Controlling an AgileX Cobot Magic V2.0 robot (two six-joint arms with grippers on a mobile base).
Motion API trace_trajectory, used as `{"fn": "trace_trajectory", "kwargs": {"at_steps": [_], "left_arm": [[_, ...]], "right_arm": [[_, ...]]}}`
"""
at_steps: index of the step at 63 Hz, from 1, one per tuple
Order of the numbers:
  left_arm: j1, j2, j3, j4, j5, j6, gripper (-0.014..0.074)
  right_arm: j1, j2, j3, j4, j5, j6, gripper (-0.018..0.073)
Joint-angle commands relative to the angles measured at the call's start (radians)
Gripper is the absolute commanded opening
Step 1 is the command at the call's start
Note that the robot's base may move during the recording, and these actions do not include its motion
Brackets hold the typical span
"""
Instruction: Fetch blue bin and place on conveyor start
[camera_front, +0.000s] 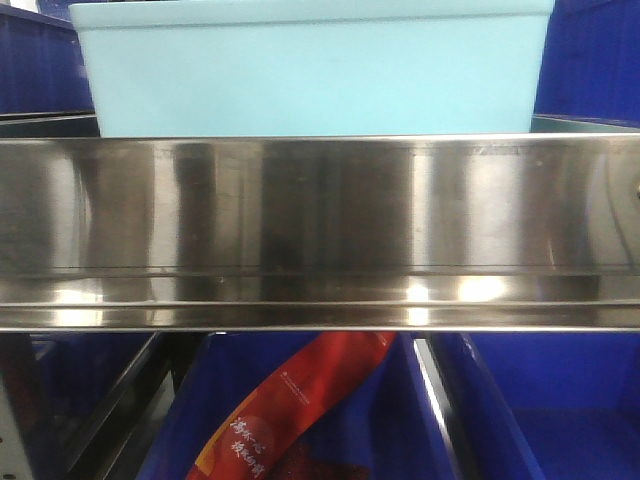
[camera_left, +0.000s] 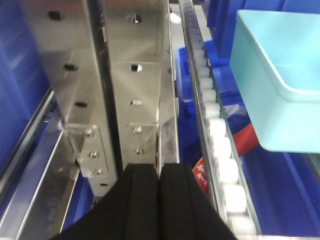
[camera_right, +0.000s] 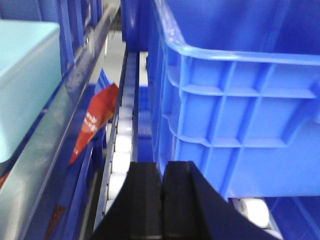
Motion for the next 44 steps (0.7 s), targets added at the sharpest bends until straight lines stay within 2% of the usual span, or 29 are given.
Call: {"fn": "trace_trajectory", "kwargs": {"at_steps": [1, 5, 9, 13, 15, 19, 25, 37, 44], "left_arm": [[0.005, 0.039, -0.011, -0.007, -0.030, 0.000, -0.0111], [0.005, 0.064, -0.013, -0.011, -0.039, 0.000, -0.0111], [0.002, 0.089, -0.041, -0.028, -0.013, 0.012, -0.0111], [-0.013, 0.106, -0.077, -0.061, 0.017, 0.069, -0.0111], [-0.027, 0.116, -0.104, -0.084, 0.030, 0.107, -0.0111], [-0.055, 0.139, -0.148, -0.102, 0.036, 0.107, -0.0111], [-0.116, 0.181, -0.199, -0.100, 0.041, 0.107, -0.0111], [-0.237, 0.292, -0.274, -0.102, 0.039, 0.107, -0.0111], [-0.284, 0.354, -0.323, -0.102, 0.029, 0.061, -0.0111]], "right_arm": [[-0.003, 0.030, -0.012, 0.037, -0.017, -0.001, -0.0167], [-0.003, 0.036, -0.014, 0.091, -0.025, -0.001, -0.0167], [0.001, 0.063, -0.049, 0.146, 0.052, -0.003, -0.0167], [0.012, 0.079, -0.093, 0.176, 0.137, -0.005, -0.0167], [0.024, 0.089, -0.122, 0.196, 0.175, -0.031, -0.0167], [0.051, 0.107, -0.169, 0.230, 0.199, -0.091, -0.0167], [0.101, 0.136, -0.229, 0.266, 0.187, -0.112, -0.0167], [0.191, 0.199, -0.293, 0.321, 0.074, -0.112, -0.0167], [0.229, 0.232, -0.297, 0.342, -0.003, -0.112, -0.0167]]}}
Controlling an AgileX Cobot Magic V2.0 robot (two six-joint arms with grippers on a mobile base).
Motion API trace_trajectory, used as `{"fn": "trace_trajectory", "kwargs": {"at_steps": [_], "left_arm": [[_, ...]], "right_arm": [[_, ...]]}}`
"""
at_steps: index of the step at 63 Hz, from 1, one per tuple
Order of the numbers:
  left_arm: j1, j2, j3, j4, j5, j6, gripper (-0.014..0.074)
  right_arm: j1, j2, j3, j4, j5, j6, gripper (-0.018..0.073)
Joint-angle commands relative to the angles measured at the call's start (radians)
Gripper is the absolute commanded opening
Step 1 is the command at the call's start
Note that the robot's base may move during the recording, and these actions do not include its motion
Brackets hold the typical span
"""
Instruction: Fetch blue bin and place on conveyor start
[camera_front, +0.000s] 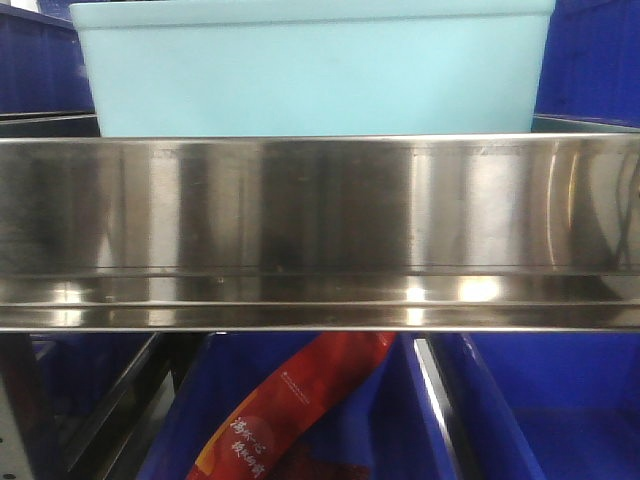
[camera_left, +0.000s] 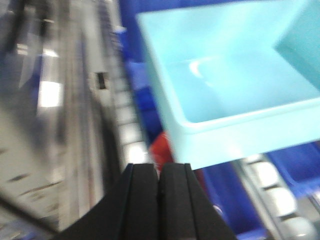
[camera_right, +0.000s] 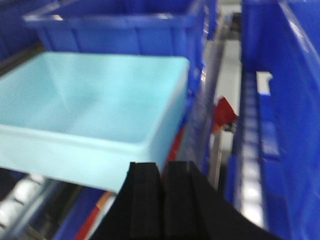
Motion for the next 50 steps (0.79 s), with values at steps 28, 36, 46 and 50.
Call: {"fn": "trace_trajectory", "kwargs": {"at_steps": [28, 36, 46, 50], "left_arm": [[-0.101, 0.315, -0.267, 0.059, 0.015, -0.177, -0.0111], [-0.133, 0.415, -0.355, 0.191, 0.062, -0.297, -0.0111], [-0.135, 0.482, -0.429, 0.323, 0.071, -0.470, -0.0111], [-0.135, 0.501, -0.452, 0.359, 0.071, -0.521, -0.0111]], "right_arm": [[0.160, 0.325, -0.202, 0.048, 0.004, -0.006, -0.0141], [0.203, 0.471, -0.315, -0.094, 0.011, 0.172, -0.0141], [0.222, 0.625, -0.475, -0.328, 0.082, 0.430, -0.0141], [0.226, 0.677, -0.541, -0.391, 0.132, 0.496, -0.0141]]}}
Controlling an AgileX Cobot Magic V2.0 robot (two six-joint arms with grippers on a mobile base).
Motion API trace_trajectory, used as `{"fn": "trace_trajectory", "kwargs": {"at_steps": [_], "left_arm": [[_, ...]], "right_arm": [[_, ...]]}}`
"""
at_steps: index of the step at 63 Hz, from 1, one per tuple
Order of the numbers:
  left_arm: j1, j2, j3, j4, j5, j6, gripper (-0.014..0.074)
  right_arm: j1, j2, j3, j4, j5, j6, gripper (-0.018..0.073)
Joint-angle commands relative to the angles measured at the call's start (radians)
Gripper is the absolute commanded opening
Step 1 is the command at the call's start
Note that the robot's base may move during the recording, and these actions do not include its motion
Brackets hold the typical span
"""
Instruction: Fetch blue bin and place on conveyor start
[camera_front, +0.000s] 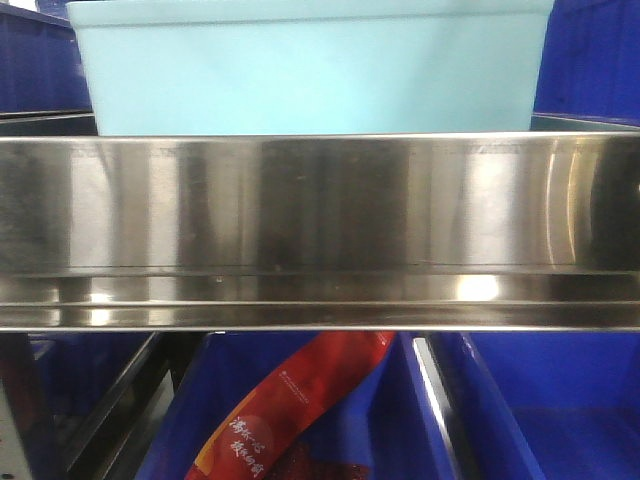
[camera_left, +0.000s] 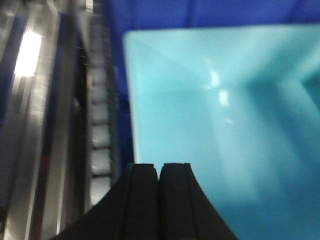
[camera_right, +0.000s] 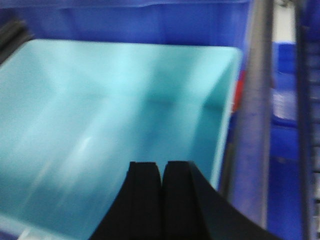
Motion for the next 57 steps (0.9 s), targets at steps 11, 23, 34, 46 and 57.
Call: {"fn": "trace_trajectory", "kwargs": {"at_steps": [11, 23, 34, 46, 57], "left_arm": [[-0.005, 0.086, -0.101, 0.084, 0.007, -0.122, -0.0111], [0.029, 0.154, -0.162, -0.012, 0.039, -0.149, -0.0111], [0.057, 0.179, -0.162, -0.022, 0.085, -0.114, -0.0045], [0.057, 0.205, -0.164, -0.022, 0.082, -0.094, 0.0213], [0.067, 0.241, -0.173, -0.022, 0.091, -0.059, 0.0246]], "right_arm": [[0.006, 0.188, -0.232, -0.202, 0.219, 0.211, -0.0141], [0.015, 0.302, -0.363, -0.263, 0.342, 0.211, -0.0141], [0.017, 0.330, -0.401, -0.265, 0.316, 0.211, -0.0134], [0.017, 0.338, -0.401, -0.270, 0.334, 0.209, 0.0198], [0.013, 0.370, -0.401, -0.260, 0.358, 0.209, 0.0298]]}}
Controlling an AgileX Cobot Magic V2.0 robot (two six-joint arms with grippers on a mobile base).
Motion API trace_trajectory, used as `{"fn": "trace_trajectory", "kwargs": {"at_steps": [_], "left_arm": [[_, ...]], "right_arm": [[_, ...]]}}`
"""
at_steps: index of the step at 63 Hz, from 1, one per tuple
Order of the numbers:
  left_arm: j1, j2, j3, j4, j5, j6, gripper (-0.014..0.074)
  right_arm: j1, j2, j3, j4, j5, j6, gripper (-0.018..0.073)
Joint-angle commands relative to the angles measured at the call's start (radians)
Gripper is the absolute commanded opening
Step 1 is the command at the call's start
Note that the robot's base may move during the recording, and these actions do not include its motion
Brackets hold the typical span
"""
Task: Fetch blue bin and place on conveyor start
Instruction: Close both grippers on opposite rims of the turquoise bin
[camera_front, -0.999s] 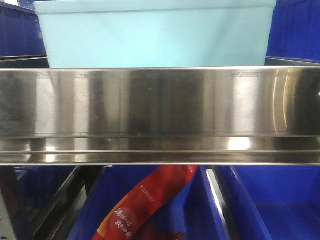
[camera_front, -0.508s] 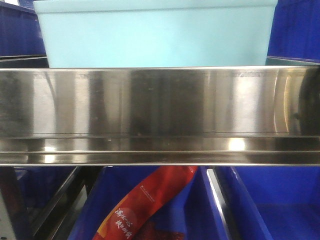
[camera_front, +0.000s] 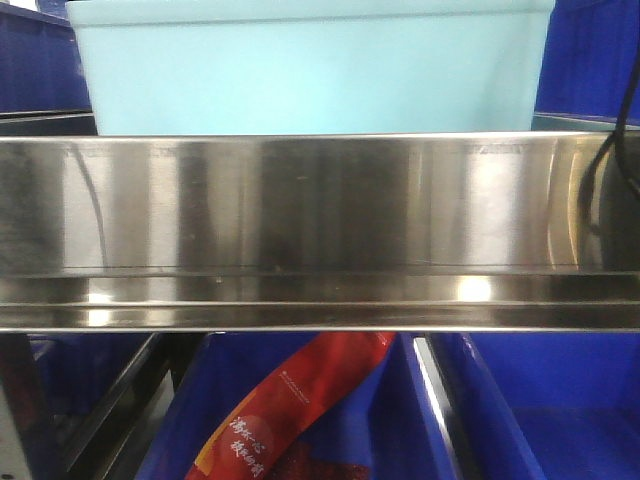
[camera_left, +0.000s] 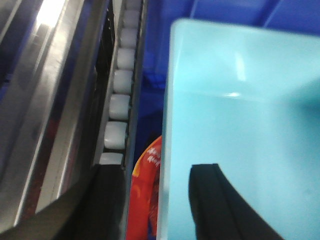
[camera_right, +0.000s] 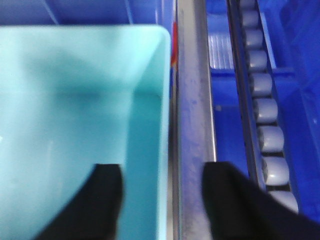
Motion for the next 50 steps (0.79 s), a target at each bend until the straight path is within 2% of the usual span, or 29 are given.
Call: {"fn": "trace_trajectory", "kwargs": {"at_steps": [1, 16, 32, 50], "left_arm": [[0.012, 0.020, -0.016, -0.002, 0.000, 0.025, 0.0246], [0.017, 0.081, -0.059, -0.049, 0.056, 0.120, 0.0246], [0.024, 0.123, -0.096, -0.091, 0.102, 0.123, 0.0246], [0.037, 0.135, -0.104, -0.093, 0.134, 0.145, 0.0246]], "right_arm": [[0.000, 0.020, -0.010, -0.002, 0.010, 0.001, 0.0298], [0.000, 0.069, -0.010, 0.004, 0.013, 0.001, 0.0298], [-0.011, 0.094, -0.010, 0.019, 0.012, 0.001, 0.0297], [-0.025, 0.102, -0.023, 0.049, 0.043, 0.001, 0.0297]]}}
